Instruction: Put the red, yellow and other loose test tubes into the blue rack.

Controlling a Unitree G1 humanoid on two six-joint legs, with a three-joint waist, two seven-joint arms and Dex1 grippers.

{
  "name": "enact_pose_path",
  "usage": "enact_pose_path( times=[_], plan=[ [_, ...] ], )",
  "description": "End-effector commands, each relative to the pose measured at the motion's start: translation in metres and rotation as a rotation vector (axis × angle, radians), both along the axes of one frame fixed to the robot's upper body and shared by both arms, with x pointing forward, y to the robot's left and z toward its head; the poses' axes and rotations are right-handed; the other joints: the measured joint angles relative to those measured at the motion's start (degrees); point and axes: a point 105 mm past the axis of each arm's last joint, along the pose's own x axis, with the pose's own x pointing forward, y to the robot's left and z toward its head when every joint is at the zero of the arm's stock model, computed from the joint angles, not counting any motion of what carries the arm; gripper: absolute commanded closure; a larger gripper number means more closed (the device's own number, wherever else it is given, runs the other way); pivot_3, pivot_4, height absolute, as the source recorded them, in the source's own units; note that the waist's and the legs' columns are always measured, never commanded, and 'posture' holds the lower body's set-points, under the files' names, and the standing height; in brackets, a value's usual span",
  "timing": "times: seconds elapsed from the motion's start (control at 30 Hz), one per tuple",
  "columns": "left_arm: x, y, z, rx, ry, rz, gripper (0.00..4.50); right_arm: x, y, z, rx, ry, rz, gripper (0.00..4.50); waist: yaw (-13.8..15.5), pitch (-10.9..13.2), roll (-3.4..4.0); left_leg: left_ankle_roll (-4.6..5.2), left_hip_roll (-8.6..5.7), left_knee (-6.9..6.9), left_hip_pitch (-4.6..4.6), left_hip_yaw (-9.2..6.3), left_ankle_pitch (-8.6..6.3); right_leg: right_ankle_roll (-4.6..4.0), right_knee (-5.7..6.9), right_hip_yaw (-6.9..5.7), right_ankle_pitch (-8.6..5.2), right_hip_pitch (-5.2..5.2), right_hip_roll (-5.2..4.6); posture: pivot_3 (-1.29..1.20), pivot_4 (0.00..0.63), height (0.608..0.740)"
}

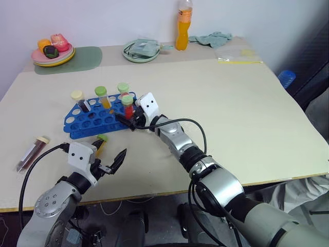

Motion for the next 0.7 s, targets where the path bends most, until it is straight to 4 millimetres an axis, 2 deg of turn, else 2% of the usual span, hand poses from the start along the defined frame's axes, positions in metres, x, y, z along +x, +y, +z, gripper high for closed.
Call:
enact_pose_path(
  times=[0.03, 0.2, 0.27, 0.33, 0.4, 0.47, 0.63, 0.7],
  plan=[
    [-0.004, 0.015, 0.017, -0.011, -0.053, 0.056, 0.0, -0.031, 0.023, 0.035, 0.121, -0.097, 0.099, 0.08, 0.1, 0.0, -0.01, 0.0, 0.01, 0.0, -0.01, -0.02, 0.0, 0.0, 0.0, 0.0, 0.0, 0.0, 0.0, 0.0, 0.15, 0.74],
    [-0.013, 0.05, 0.023, -0.019, 0.004, 0.139, 0.0, -0.038, -0.021, 0.043, 0.08, -0.101, 0.129, 0.08, 0.7, -0.1, -0.09, 0.0, -0.01, 0.02, -0.01, -0.06, 0.0, 0.01, -0.05, -0.04, -0.01, 0.06, -0.05, 0.0, 0.15, 0.74],
    [-0.014, 0.063, 0.034, -0.021, 0.026, 0.161, 0.0, -0.039, -0.04, 0.04, 0.028, -0.082, 0.131, 0.08, 1.2, 0.0, -0.08, 0.0, -0.02, 0.05, -0.02, -0.06, 0.0, 0.01, -0.06, -0.05, 0.0, 0.08, -0.08, 0.0, 0.15, 0.74],
    [-0.011, 0.075, 0.047, 0.061, 0.081, 0.176, 0.0, -0.04, -0.063, 0.033, -0.069, -0.081, 0.13, 0.08, 1.8, 0.0, -0.11, 0.0, -0.03, 0.13, -0.04, -0.06, 0.0, 0.01, -0.02, -0.06, 0.0, 0.08, -0.07, 0.0, 0.15, 0.74],
    [-0.007, 0.075, 0.056, 0.209, 0.136, 0.15, 0.0, -0.045, -0.077, 0.03, -0.143, -0.081, 0.158, 0.08, 1.7, 0.0, -0.11, 0.0, -0.03, 0.18, -0.03, -0.16, 0.0, 0.0, -0.03, -0.16, -0.01, 0.13, -0.04, 0.0, 0.15, 0.74],
    [0.0, 0.073, 0.061, 0.285, 0.202, 0.123, 0.0, -0.052, -0.088, 0.027, -0.208, -0.087, 0.192, 0.08, 1.4, 0.0, -0.09, 0.0, -0.04, 0.13, -0.01, -0.15, 0.0, 0.0, -0.04, -0.16, -0.02, 0.15, -0.02, 0.0, 0.15, 0.74],
    [0.013, 0.082, 0.057, 0.386, 0.571, 0.125, 0.0, -0.071, -0.112, 0.019, -0.379, -0.082, 0.308, 0.08, 1.2, 0.1, -0.1, 0.01, -0.02, -0.01, 0.04, -0.1, 0.0, -0.02, -0.01, -0.13, -0.05, 0.1, 0.04, 0.0, 0.15, 0.74],
    [0.017, 0.074, 0.058, 0.389, 0.645, 0.08, 0.0, -0.076, -0.119, 0.017, -0.41, -0.078, 0.339, 0.08, 1.0, 0.1, -0.08, 0.01, -0.02, -0.01, 0.03, -0.09, 0.0, -0.01, -0.04, -0.12, -0.06, 0.1, 0.04, 0.0, 0.15, 0.74]
  ],
)
